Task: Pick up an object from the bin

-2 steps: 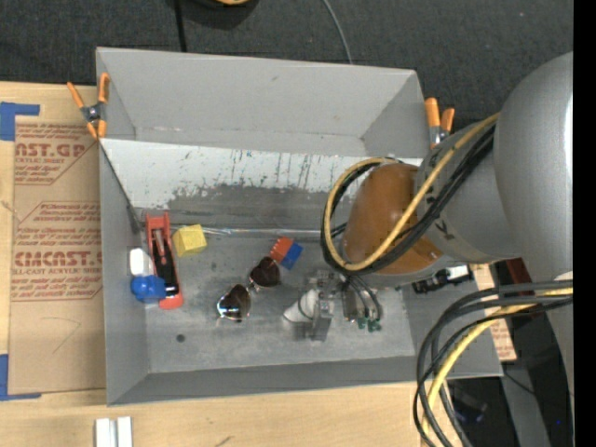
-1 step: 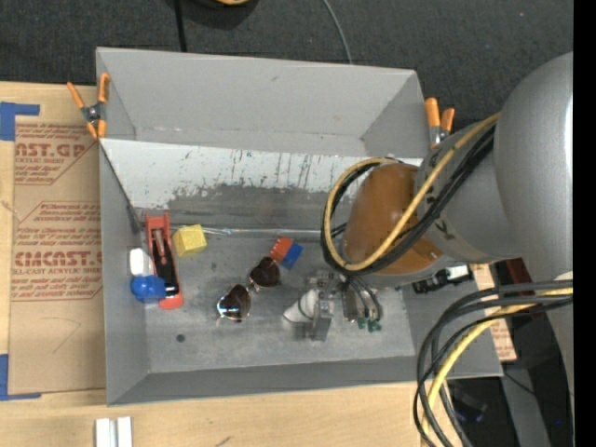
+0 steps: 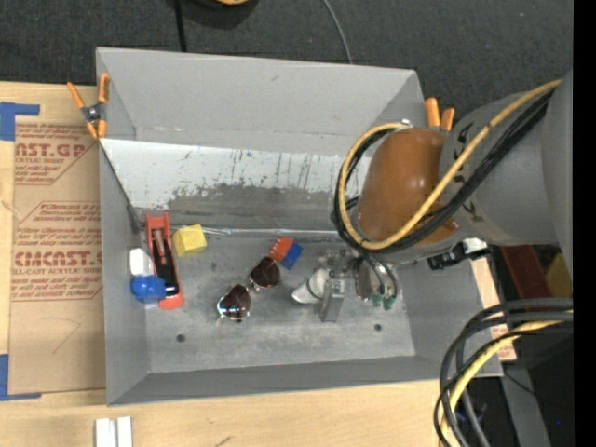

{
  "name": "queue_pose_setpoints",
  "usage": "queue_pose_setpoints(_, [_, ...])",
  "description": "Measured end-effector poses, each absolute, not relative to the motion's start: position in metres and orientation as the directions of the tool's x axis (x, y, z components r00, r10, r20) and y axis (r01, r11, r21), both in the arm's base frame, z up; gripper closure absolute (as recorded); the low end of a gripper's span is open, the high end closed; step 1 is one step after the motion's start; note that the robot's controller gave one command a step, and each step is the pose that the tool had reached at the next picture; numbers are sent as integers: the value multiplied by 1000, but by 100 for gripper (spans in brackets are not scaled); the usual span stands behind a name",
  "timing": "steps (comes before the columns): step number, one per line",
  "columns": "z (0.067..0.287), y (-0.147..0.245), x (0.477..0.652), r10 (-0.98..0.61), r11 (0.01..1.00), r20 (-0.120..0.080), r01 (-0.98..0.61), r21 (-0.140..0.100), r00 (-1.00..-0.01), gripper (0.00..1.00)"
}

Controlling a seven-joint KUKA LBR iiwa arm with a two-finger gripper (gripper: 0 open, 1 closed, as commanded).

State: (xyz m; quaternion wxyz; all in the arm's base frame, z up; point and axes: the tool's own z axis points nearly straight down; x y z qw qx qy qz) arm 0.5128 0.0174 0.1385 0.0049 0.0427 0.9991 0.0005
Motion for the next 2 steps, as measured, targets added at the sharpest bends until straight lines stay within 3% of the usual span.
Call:
queue_pose_setpoints(1, [138,17,513,85,996,-10,85,1,-996,100])
queue_pose_setpoints(2, [231,18,501,40,999,-12,40,1,-999,100])
